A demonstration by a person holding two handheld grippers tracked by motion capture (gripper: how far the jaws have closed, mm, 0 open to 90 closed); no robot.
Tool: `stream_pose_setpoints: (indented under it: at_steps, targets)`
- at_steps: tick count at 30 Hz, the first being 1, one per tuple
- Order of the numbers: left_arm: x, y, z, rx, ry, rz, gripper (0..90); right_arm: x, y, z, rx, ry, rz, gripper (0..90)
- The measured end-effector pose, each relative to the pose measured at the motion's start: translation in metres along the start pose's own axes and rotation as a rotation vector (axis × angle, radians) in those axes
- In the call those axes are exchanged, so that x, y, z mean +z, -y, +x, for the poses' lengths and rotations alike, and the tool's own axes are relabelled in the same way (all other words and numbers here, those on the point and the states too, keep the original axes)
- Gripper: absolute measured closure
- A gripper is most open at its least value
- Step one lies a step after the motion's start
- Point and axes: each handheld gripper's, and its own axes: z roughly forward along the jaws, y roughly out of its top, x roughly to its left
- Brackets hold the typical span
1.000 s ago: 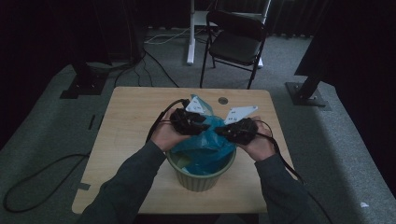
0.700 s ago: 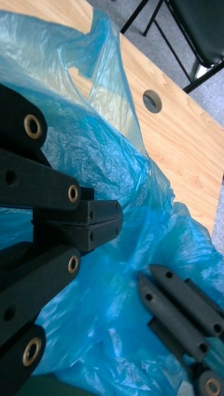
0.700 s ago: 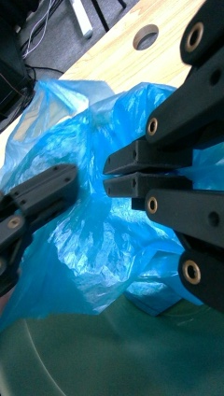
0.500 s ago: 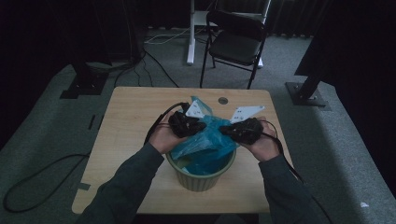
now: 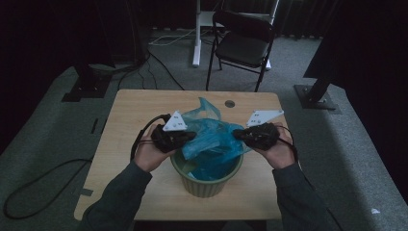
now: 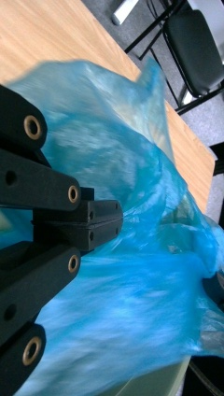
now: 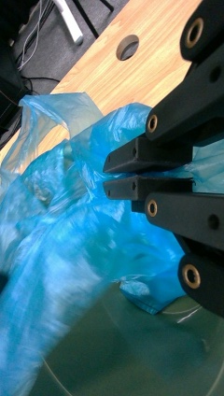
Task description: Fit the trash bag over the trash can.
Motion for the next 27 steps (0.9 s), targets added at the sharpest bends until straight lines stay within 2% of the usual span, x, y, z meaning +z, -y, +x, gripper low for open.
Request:
stream_pose_setpoints:
  at_steps: [1,3,7,14,23,27]
  targets:
    - [0.000,0.000,0.000,0.000,0.000,0.000,89.8,0.000,0.000,0.000,0.000,0.000,0.000,85.4]
    - [-0.012,0.010,0.001,-0.025,-0.010,-0.020,89.8,-0.004,0.004,-0.001,0.010,0.005,0.004,85.4]
    - [-0.027,0.025,0.003,-0.062,-0.020,-0.042,89.8,-0.010,0.010,-0.003,0.032,0.006,-0.005,85.4]
    - [-0.045,0.051,0.005,-0.124,-0.032,-0.050,89.8,-0.019,0.024,-0.004,0.073,-0.023,0.002,85.4]
    - [-0.051,0.078,0.007,-0.187,-0.020,-0.033,89.8,-0.019,0.038,-0.002,0.099,-0.080,0.029,85.4]
    - [-0.047,0.086,0.006,-0.214,0.009,-0.028,89.9,-0.020,0.043,-0.001,0.103,-0.106,0.038,85.6]
